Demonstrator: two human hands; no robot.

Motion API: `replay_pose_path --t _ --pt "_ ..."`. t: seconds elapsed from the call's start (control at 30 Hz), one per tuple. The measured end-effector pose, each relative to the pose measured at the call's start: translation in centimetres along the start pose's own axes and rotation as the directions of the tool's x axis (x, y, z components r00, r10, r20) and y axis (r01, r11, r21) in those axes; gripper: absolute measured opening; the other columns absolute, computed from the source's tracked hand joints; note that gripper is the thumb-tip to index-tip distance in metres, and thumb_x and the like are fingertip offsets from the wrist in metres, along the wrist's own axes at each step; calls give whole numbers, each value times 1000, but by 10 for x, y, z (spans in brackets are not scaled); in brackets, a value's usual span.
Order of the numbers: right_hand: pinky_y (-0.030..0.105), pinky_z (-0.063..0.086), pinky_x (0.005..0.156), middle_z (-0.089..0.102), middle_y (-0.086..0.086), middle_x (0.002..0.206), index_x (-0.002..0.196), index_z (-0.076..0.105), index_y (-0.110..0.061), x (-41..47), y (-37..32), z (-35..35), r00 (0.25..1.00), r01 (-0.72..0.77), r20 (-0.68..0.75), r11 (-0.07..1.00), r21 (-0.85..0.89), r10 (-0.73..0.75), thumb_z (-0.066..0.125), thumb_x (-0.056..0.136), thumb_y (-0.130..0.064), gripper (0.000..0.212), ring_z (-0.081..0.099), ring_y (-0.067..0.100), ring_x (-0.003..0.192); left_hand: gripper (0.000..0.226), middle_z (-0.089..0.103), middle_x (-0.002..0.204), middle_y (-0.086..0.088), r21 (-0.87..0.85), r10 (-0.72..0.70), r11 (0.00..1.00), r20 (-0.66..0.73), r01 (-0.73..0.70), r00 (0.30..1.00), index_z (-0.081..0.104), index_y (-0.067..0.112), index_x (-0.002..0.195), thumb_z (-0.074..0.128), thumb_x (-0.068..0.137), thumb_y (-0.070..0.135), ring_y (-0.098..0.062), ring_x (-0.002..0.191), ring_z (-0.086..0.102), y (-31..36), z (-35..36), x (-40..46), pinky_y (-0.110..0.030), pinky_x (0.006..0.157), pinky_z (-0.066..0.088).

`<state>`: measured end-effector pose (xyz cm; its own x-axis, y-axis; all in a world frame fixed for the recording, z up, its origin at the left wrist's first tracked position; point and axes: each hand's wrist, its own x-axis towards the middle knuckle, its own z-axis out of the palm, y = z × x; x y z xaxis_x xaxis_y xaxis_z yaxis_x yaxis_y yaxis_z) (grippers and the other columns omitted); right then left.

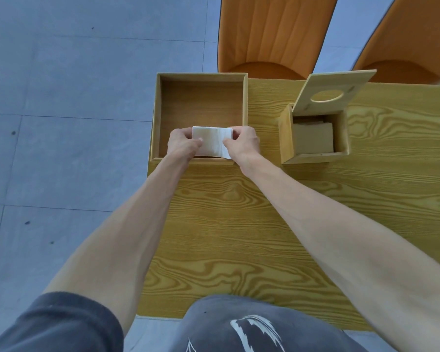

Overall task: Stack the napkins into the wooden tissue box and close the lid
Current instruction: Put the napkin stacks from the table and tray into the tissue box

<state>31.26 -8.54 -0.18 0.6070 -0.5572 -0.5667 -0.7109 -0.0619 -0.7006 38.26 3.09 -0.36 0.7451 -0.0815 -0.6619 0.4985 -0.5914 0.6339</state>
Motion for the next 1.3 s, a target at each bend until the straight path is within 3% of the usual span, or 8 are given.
replay_pose_path --t 0.1,0.3,0.6,0.8,0.9,1.03,1.17,1.3 --pt "28 44 61 62 -1 77 84 71 -14 -5 0 -5 998 51 20 998 32 -51 57 93 -6 18 55 16 72 32 69 109 -10 10 33 999 15 -34 999 67 4 125 66 93 6 -27 107 67 -1 -3 -2 -37 93 55" --pt "26 52 69 68 4 102 118 68 -11 -11 1 -15 988 147 31 984 100 -151 59 96 -12 24 62 17 92 39 65 124 -12 -47 74 996 71 -71 995 56 6 134 64 96 11 -23 109 62 0 -10 -12 -22 66 57" --pt "6 47 57 65 3 101 121 63 -9 -36 10 -55 962 239 67 938 251 -263 54 101 -15 23 59 7 84 69 62 127 -7 -205 122 975 160 -88 980 44 20 146 77 87 33 -23 117 59 3 -1 -46 -31 84 52" --pt "21 55 75 69 10 109 118 65 -12 -55 18 -92 945 267 89 901 343 -314 57 99 -17 21 63 15 93 62 64 128 -11 -263 159 961 288 -82 944 59 21 133 71 83 55 -27 122 60 5 18 -75 -40 93 57" --pt "27 57 81 69 13 114 120 64 -13 -62 26 -109 949 255 82 891 377 -306 57 99 -18 22 65 20 101 51 65 130 -14 -285 168 956 327 -72 930 65 19 127 68 88 51 -29 121 61 7 30 -89 -40 94 55" --pt "13 52 62 67 6 108 123 63 -11 -68 42 -133 959 251 33 894 370 -283 57 100 -17 25 63 14 94 48 72 111 -8 -315 159 948 322 -53 933 64 13 129 75 87 34 -25 102 68 14 48 -104 -32 83 58" --pt "30 61 78 70 4 106 119 66 -9 -64 60 -155 978 211 -78 899 385 -196 61 97 -16 23 69 19 98 48 73 112 -11 -291 133 956 313 -38 940 62 8 128 78 85 19 -19 85 73 22 68 -117 -24 60 59" --pt "37 61 83 72 3 100 101 69 -19 -57 74 -176 988 145 -99 919 367 -117 62 96 -18 8 71 19 95 38 74 113 -10 -256 143 964 262 -74 954 64 11 117 81 83 20 -20 88 73 30 96 -122 -31 80 61"
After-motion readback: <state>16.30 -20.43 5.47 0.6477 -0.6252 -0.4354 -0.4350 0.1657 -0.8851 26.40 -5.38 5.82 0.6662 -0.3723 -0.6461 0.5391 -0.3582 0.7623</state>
